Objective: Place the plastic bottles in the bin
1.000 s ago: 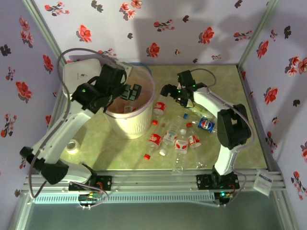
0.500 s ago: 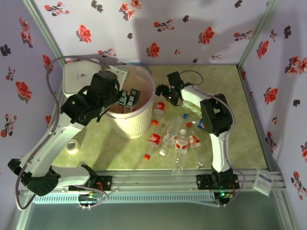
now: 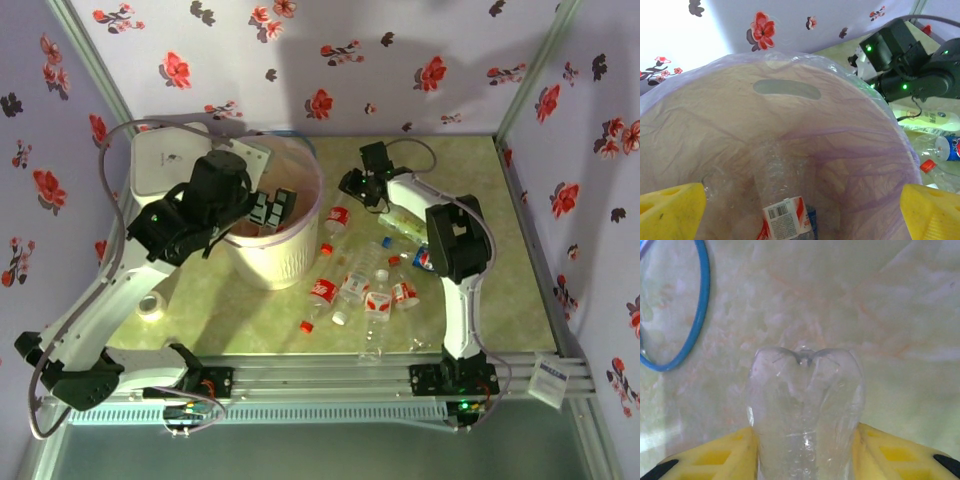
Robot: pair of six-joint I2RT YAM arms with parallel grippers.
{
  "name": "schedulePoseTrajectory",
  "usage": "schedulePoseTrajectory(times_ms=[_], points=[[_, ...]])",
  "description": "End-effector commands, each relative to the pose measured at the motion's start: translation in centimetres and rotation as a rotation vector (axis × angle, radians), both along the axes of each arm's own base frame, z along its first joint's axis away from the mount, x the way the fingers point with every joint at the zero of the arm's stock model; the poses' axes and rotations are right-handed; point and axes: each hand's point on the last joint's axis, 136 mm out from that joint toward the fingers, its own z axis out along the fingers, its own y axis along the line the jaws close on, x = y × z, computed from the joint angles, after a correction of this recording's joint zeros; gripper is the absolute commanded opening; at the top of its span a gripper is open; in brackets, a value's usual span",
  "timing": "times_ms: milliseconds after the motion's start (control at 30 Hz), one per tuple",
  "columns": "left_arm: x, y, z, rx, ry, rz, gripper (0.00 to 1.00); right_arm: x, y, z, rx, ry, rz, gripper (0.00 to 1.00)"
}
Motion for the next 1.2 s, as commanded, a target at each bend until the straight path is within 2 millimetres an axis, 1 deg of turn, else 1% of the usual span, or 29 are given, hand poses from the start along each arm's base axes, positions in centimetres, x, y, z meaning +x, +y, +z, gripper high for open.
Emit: schedulePoseTrajectory(times_ms=[0,67,100,133,233,333,400,433,467,600,700,767,900,967,1033,1167], points=[[0.1,-0.9,1.6,-0.024,-0.038,-0.024,1.0,0.5,-1.8,6.7,0.02,-0.115,-0.005,0.46],[0.1,-1.3,2.3,-0.026,-0.05,-0.037,1.0,0.2,-3.0,9.7,0.035,-0.169,-0.012,0.42],[0.1,-1.7,2.6,-0.021,-0.055,-0.049,1.0,0.1,-3.4,11.3,0.044,-0.2,-0.01,0.42],[0.1,-2.2,3.0,-0.018,-0.062,-0.065,1.0,0.0,-3.7,13.4,0.055,-0.242,0.003,0.42],[0.3,-4.6,4.1,-0.015,-0.077,-0.135,1.0,-0.8,-4.6,19.4,0.09,-0.346,0.036,0.42],[0.6,-7.2,5.2,-0.057,-0.068,-0.211,1.0,-2.7,-5.3,24.9,0.113,-0.442,0.082,0.42],[1.1,-8.4,6.0,-0.073,-0.042,-0.224,1.0,-4.5,-5.2,28.0,0.147,-0.499,0.123,0.42],[1.4,-9.2,5.9,-0.069,-0.025,-0.237,1.0,-5.3,-5.0,29.3,0.17,-0.525,0.145,0.42],[1.7,-10.1,6.3,-0.081,-0.018,-0.256,1.0,-6.3,-4.7,30.9,0.198,-0.559,0.17,0.42],[1.6,-13.8,7.3,-0.168,0.02,-0.375,1.0,-9.5,-3.1,35.6,0.362,-0.67,0.273,0.42],[2.0,-15.2,6.9,-0.192,0.053,-0.416,1.0,-11.6,-1.9,37.7,0.447,-0.714,0.355,0.41],[2.2,-15.9,6.4,-0.215,0.087,-0.434,1.0,-12.4,-1.2,38.3,0.465,-0.729,0.388,0.41],[2.2,-17.3,5.4,-0.248,0.125,-0.479,1.0,-13.2,-0.2,38.7,0.482,-0.74,0.426,0.41],[2.9,-17.5,4.8,-0.253,0.135,-0.465,1.0,-13.4,0.0,38.8,0.489,-0.746,0.433,0.4],[3.3,-17.6,4.5,-0.259,0.138,-0.456,0.99,-13.3,0.1,38.4,0.475,-0.741,0.429,0.4],[4.1,-17.5,4.2,-0.265,0.138,-0.44,0.86,-13.4,-0.1,38.4,0.451,-0.752,0.426,0.4]])
